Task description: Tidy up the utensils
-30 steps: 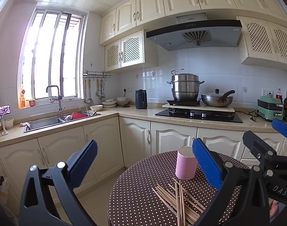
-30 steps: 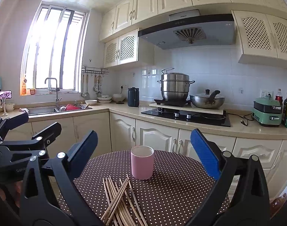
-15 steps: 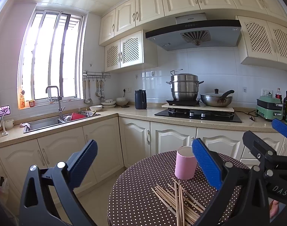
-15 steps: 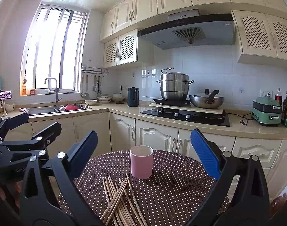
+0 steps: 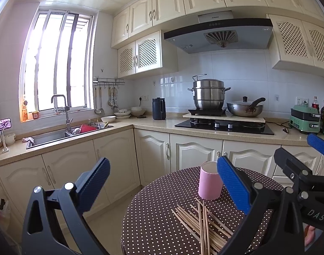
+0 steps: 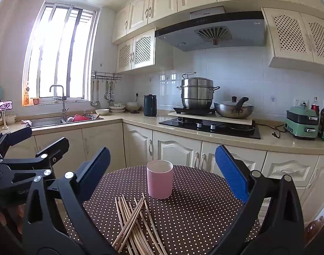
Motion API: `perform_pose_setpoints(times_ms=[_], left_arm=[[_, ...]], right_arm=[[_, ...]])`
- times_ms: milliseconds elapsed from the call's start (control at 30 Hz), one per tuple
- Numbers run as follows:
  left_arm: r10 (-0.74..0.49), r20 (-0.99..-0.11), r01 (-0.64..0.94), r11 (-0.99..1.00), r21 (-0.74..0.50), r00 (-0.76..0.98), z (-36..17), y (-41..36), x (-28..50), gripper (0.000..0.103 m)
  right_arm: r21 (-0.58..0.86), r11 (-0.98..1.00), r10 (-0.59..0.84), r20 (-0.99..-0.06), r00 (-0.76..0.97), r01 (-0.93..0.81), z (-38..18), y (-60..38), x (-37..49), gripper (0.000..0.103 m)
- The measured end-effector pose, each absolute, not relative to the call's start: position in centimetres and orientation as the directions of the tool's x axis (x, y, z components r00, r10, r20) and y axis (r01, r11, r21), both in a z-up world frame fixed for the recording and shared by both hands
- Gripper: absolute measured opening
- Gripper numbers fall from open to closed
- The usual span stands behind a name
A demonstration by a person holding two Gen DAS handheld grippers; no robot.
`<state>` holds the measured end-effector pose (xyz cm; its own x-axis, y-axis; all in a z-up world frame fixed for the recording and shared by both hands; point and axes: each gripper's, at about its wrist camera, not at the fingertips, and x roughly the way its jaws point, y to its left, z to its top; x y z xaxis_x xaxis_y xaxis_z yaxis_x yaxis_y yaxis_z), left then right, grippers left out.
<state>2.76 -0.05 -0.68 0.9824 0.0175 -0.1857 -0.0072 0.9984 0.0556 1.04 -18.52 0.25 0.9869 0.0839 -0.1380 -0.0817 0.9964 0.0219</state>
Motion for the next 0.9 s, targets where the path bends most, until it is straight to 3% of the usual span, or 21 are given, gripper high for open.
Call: perform_pose_setpoints(times_ms=[333, 533, 667, 900], left_arm=[[0.007, -0.220, 0.005, 0.998, 0.055, 0.975, -1.4, -0.6, 4.1, 0.099], [0.005, -0.266, 0.015, 0.997, 0.072, 0.964, -2.7, -1.3, 5.6, 0.099], [-0.020, -0.341, 0.046, 0.996, 0.070, 0.940, -4.7, -1.8, 7.8, 0.099], [-0.070, -0.567, 0.129, 0.990, 0.065, 0.821, -10.2, -2.2, 12.7, 0.099]], right_arm=[[0.033, 0.996, 0.085, -0.172, 0.981, -0.081, -0.5, -18.9, 1.9, 0.097], [0.058, 0.993, 0.113, -0.241, 0.964, -0.102, -1.8, -19.7, 3.5, 0.097], [0.097, 0.986, 0.159, -0.334, 0.929, -0.134, -3.7, -20.3, 5.7, 0.097], [0.085, 0.986, 0.166, -0.494, 0.854, -0.142, -8.2, -20.3, 9.2, 0.097]])
